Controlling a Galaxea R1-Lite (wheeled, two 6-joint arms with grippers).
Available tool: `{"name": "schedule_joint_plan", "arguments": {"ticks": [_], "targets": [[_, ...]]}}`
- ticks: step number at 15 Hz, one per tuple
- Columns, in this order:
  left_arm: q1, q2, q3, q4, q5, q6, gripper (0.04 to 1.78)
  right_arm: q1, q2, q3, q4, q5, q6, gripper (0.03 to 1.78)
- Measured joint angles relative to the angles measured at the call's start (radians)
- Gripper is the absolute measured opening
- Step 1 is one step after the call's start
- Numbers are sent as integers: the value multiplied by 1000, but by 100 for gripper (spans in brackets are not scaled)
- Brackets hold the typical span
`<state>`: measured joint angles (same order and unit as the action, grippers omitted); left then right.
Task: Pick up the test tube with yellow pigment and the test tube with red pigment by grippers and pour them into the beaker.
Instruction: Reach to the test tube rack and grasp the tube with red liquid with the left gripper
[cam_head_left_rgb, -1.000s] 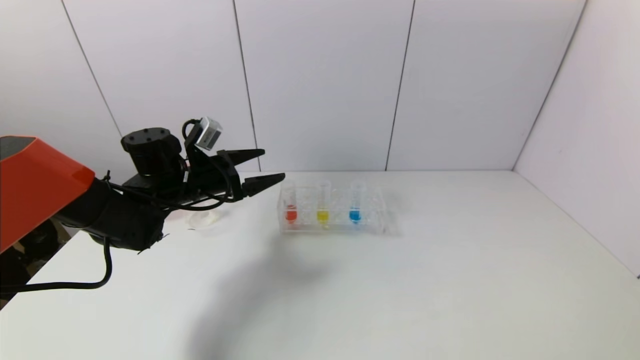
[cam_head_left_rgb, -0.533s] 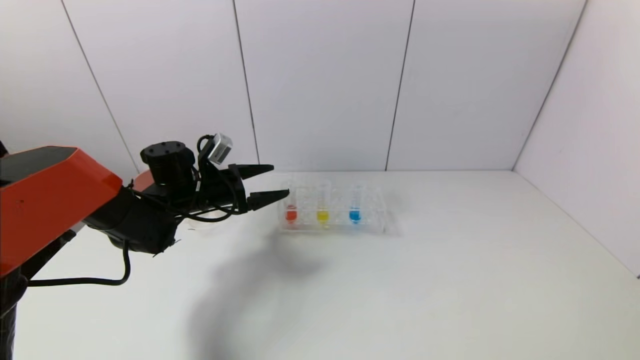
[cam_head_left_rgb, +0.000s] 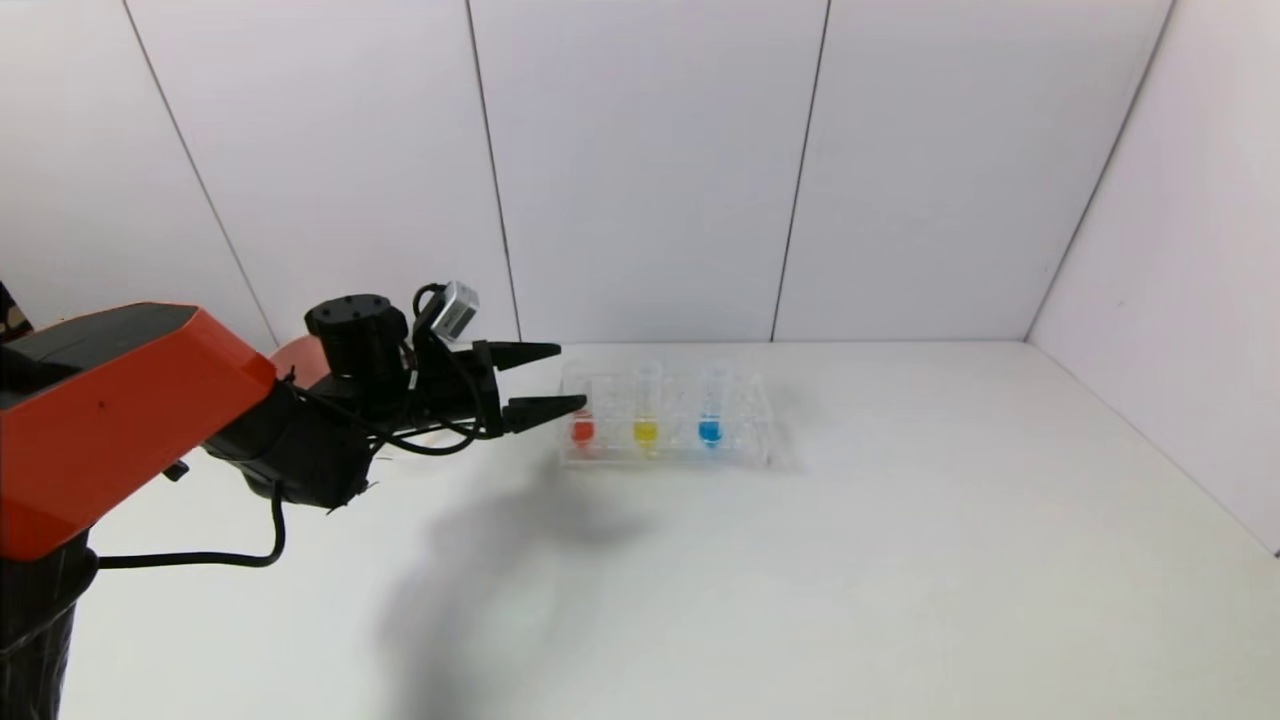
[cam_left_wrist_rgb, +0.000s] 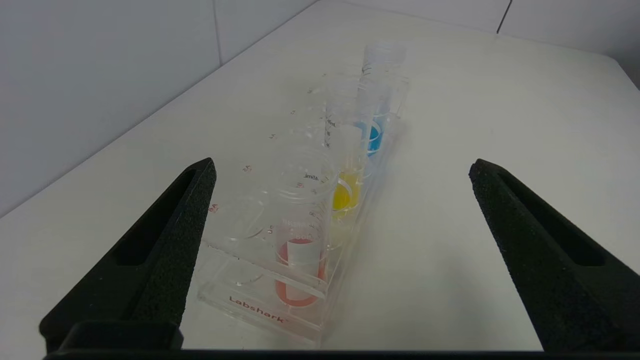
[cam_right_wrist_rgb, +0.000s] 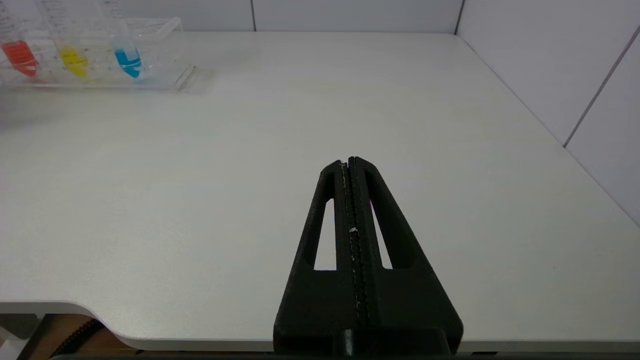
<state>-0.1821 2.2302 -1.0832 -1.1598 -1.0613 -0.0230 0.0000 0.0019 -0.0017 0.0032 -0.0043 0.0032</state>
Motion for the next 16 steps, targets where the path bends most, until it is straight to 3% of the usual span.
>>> {"name": "schedule_joint_plan", "arguments": {"ticks": [16], "targets": [[-40,118,-85,-47,-48,0,177,0,0,0,0,0,0,11]]}}
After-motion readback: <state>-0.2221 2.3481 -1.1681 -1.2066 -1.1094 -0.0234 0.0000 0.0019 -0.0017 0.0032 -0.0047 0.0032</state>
